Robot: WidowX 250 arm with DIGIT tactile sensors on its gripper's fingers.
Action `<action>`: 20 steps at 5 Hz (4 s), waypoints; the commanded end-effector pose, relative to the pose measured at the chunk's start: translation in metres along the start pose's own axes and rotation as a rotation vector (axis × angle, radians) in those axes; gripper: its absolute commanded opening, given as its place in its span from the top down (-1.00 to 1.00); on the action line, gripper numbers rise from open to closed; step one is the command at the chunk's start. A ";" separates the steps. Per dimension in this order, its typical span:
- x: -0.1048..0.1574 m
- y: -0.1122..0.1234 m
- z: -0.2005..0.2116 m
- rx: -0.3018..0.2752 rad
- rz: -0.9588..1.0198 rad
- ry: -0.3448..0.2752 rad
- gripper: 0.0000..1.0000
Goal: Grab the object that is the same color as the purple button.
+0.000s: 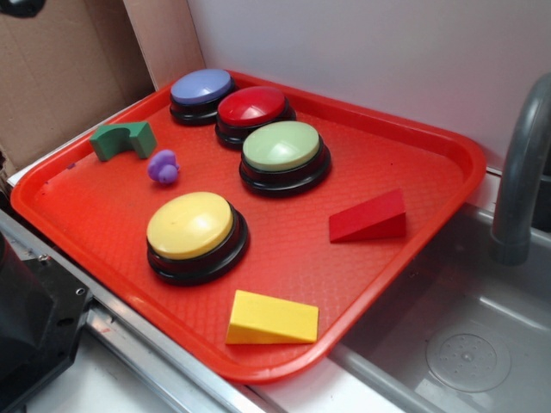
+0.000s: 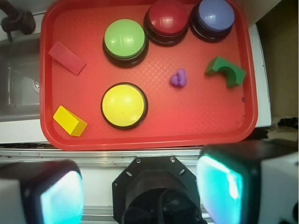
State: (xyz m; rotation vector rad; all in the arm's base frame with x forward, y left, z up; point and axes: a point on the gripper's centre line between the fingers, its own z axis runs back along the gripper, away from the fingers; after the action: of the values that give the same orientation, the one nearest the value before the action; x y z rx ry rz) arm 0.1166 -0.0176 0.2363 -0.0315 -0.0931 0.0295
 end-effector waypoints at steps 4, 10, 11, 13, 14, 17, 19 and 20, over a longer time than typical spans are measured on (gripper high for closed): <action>0.062 0.029 -0.048 -0.037 0.449 -0.027 -1.00; 0.084 0.098 -0.189 0.127 0.993 -0.131 -1.00; 0.084 0.098 -0.205 0.128 0.982 -0.126 -1.00; 0.084 0.097 -0.215 0.109 1.016 -0.141 0.53; 0.084 0.097 -0.213 0.097 1.034 -0.143 1.00; 0.097 0.077 -0.131 0.050 0.709 -0.101 1.00; 0.088 0.052 -0.077 0.022 0.370 -0.030 1.00; 0.083 0.047 -0.062 -0.020 0.260 -0.017 1.00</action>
State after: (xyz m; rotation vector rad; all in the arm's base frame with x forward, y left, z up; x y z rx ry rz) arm 0.1985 0.0181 0.1644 -0.0652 -0.0431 0.2948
